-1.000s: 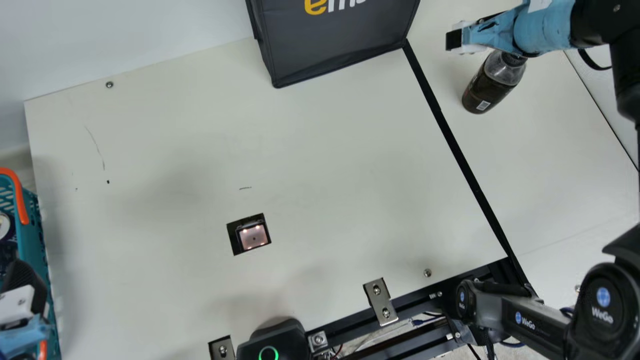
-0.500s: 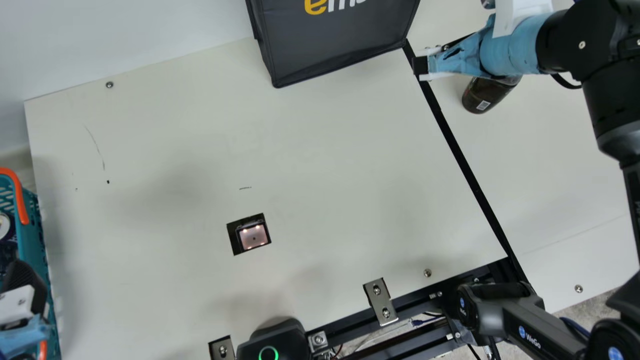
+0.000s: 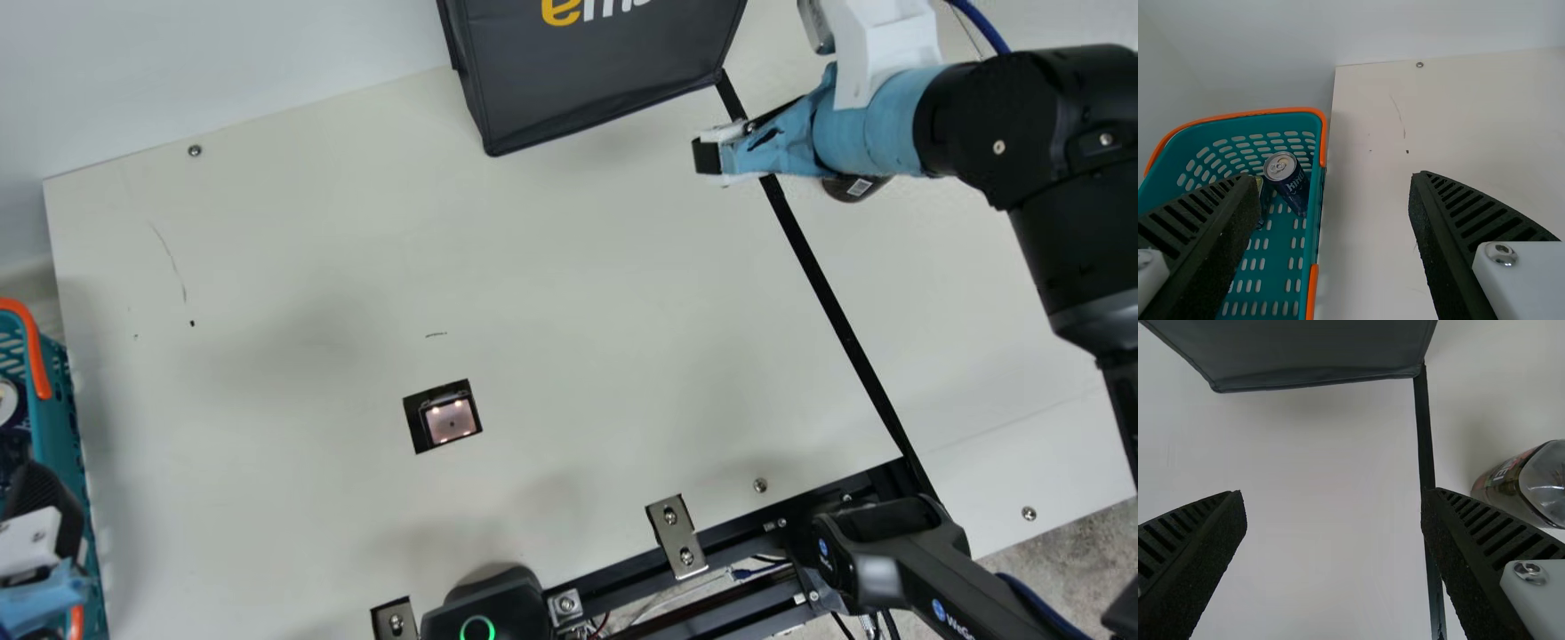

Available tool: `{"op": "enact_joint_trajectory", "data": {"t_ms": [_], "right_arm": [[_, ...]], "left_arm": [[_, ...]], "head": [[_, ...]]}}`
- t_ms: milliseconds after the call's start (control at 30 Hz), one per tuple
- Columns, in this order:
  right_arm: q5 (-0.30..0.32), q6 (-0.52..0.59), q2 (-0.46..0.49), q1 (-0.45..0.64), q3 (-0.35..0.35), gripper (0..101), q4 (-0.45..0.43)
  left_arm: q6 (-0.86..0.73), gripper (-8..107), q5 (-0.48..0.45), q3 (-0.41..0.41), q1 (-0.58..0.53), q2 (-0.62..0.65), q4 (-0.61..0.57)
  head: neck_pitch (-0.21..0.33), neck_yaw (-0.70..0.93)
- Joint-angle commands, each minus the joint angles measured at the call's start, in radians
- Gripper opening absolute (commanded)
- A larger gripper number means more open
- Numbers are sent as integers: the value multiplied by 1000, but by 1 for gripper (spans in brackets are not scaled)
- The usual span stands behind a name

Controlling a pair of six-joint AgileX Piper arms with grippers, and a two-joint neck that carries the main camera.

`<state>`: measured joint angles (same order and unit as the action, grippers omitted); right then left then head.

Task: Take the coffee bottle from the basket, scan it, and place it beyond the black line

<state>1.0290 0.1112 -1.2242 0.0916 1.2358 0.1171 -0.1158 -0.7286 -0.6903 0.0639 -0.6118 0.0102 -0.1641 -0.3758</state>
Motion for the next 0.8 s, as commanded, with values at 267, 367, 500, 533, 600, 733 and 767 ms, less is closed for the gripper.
{"op": "enact_joint_trajectory", "data": {"t_ms": [267,367,500,533,600,733,767], "right_arm": [[-75,-32,65,-73,-46,91,-32],[-104,-44,80,-92,-58,91,-42],[-131,-67,94,-115,-66,91,-59],[-136,-72,96,-120,-67,91,-63],[-144,-81,100,-129,-68,91,-72],[-156,-93,104,-140,-62,91,-83],[-158,-95,104,-142,-59,91,-86]], "left_arm": [[0,90,0,0,0,0,0],[0,90,0,0,0,0,0],[0,90,0,0,0,0,0],[0,90,0,0,0,0,0],[0,90,0,0,0,0,0],[0,90,0,0,0,0,0],[0,90,0,0,0,0,0]], "head": [[26,-1],[26,-1],[26,-1],[26,-1],[26,-1],[26,-1],[26,-1]]}}
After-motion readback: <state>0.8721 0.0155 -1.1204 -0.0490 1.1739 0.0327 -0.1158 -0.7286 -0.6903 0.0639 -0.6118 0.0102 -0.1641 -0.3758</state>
